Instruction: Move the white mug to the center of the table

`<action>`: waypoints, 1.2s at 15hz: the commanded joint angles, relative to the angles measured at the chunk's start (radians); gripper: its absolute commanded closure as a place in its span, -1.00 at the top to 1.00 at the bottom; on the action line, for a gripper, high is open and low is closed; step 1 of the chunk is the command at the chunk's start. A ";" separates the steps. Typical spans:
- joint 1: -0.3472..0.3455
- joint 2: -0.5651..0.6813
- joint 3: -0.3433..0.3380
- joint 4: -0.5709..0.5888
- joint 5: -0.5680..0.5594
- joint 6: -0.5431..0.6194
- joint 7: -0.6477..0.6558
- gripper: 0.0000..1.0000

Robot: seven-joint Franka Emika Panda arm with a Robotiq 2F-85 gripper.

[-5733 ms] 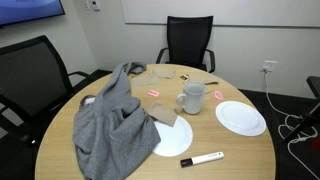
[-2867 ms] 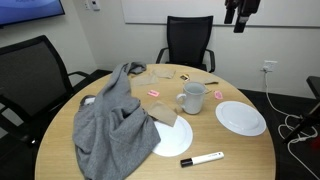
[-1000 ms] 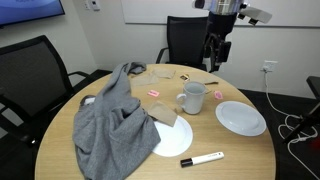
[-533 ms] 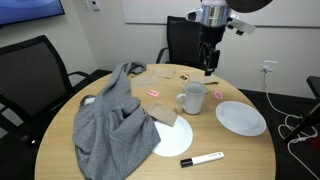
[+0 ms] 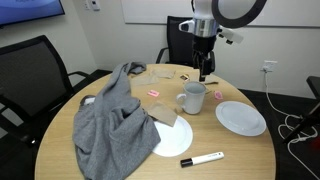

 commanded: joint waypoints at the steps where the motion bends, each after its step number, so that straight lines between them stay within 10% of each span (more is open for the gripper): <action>1: -0.016 0.030 0.021 0.037 -0.028 0.003 0.009 1.00; 15: -0.011 0.130 0.023 0.105 -0.053 0.003 0.020 1.00; 18: -0.013 0.152 0.027 0.128 -0.052 0.000 0.019 0.31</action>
